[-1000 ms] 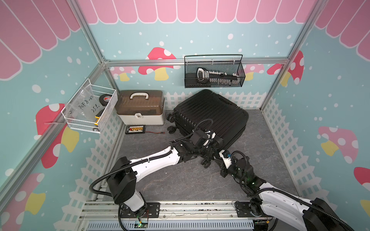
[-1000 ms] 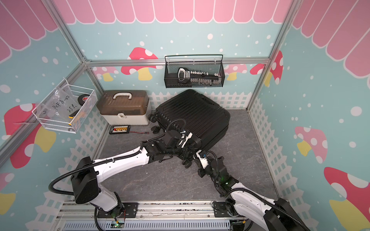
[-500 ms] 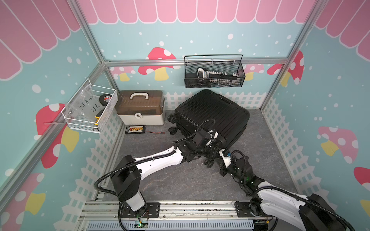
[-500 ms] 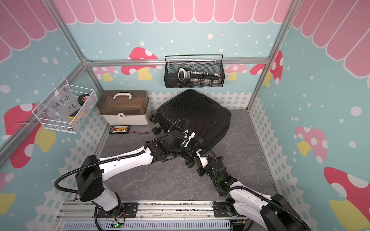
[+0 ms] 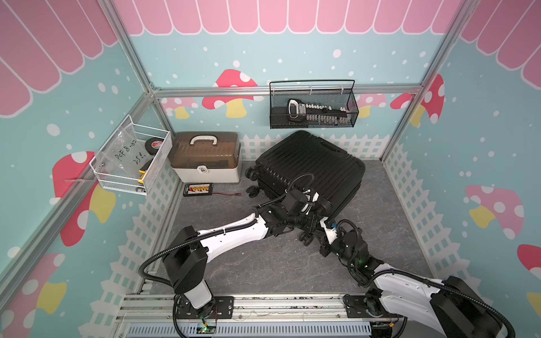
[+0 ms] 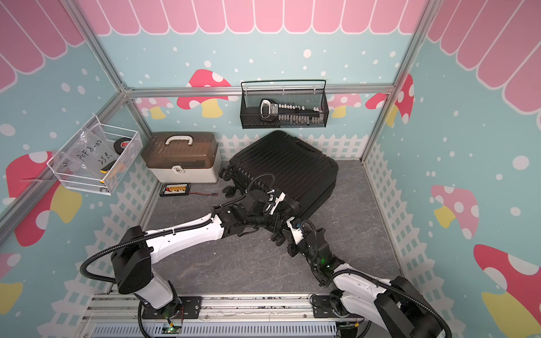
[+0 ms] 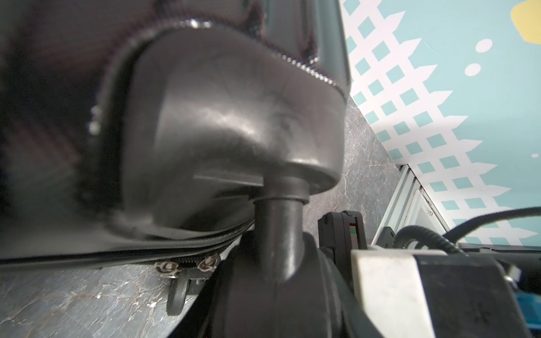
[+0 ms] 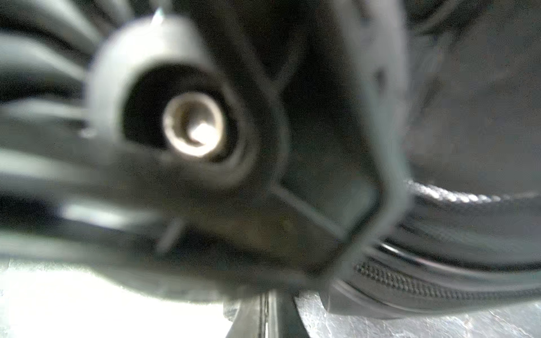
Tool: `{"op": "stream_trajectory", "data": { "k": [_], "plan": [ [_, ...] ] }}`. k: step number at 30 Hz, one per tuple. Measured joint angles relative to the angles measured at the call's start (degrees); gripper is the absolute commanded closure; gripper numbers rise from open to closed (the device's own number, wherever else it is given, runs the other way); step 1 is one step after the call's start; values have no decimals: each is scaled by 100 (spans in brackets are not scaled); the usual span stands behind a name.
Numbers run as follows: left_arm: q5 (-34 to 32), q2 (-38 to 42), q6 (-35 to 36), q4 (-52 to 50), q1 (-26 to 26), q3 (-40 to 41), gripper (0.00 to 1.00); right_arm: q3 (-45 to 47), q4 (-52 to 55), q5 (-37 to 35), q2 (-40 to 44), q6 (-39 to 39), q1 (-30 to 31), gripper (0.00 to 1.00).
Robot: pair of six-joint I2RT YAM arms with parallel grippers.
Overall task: Close the suitcase zippers
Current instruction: Zip the zipper on the suitcase.
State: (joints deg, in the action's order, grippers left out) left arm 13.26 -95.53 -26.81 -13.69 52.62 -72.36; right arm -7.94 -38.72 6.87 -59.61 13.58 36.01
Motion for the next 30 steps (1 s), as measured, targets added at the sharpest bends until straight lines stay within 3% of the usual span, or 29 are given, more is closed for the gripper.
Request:
{"op": "stream_trajectory", "data": {
  "k": [6, 7, 13, 16, 24, 30],
  "plan": [
    [109, -44, -37, 81, -33, 0, 100, 2, -116, -74, -81, 37, 4, 100],
    [136, -55, -44, 101, -39, 0, 96, 7, -129, -101, -83, 42, 4, 100],
    [68, -48, 184, 153, -4, 7, 42, 129, -11, -455, 199, 109, 87, 100],
    [-76, 162, 649, 356, 31, 66, 31, 229, 219, -704, 632, 155, 129, 100],
    [-315, 1147, 1751, 240, -35, -313, 24, 420, 1241, -1458, 1773, 289, 199, 100],
    [-407, 1346, 2162, -219, -1134, -474, 24, 455, 1681, -1764, 2190, 350, 203, 100]
  ]
}}
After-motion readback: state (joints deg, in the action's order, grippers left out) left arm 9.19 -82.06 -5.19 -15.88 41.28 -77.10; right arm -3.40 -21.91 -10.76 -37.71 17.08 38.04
